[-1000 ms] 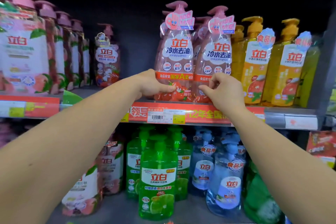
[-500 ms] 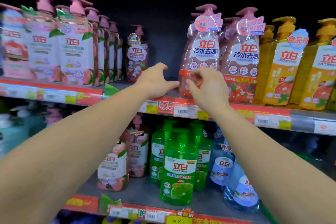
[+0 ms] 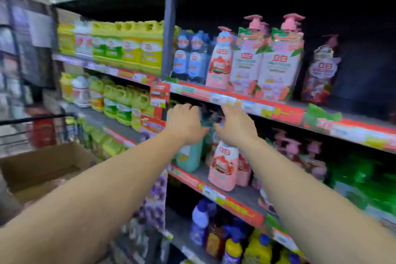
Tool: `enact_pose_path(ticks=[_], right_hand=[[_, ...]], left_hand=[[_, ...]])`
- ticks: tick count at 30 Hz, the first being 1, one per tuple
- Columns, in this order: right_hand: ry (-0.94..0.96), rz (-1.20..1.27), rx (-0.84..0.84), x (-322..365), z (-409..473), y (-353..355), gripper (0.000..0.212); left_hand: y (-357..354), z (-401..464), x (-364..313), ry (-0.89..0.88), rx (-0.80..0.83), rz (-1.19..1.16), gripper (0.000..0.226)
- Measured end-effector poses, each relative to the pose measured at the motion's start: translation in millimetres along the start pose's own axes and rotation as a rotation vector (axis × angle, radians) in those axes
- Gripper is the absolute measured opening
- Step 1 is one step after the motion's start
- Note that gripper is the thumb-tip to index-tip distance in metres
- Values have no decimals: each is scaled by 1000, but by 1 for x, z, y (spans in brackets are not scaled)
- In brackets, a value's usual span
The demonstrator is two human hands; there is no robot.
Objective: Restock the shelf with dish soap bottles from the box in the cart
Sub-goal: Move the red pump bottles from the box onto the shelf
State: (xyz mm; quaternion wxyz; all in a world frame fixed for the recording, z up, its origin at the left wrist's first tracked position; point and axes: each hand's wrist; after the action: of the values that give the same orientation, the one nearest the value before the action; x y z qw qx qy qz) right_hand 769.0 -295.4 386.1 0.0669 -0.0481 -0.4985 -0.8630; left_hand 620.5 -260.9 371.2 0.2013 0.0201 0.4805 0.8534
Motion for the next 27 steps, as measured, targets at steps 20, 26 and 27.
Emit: enact_pose_path(ticks=[20,26,27], right_hand=[[367,334,425,335,36,-279,58],[369,362,565,353,88,-381,62],[364,357,596,353,96,-397,63]], left_hand=[[-16,-149,417,751,217,28,81],[-88,-132,480,909,296,-25,84],[-102,-127,488,936,330,-33,83]])
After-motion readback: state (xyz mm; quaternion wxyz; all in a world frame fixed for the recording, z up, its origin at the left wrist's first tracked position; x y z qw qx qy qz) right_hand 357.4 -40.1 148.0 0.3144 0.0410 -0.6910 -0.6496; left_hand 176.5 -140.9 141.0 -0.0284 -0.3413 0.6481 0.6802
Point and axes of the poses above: each hand's wrist, its own z-axis towards the middle knuckle, its own y-axis out of the back of the hand, x = y × z, and after that the axes turned 1 degree about -y, right-handed
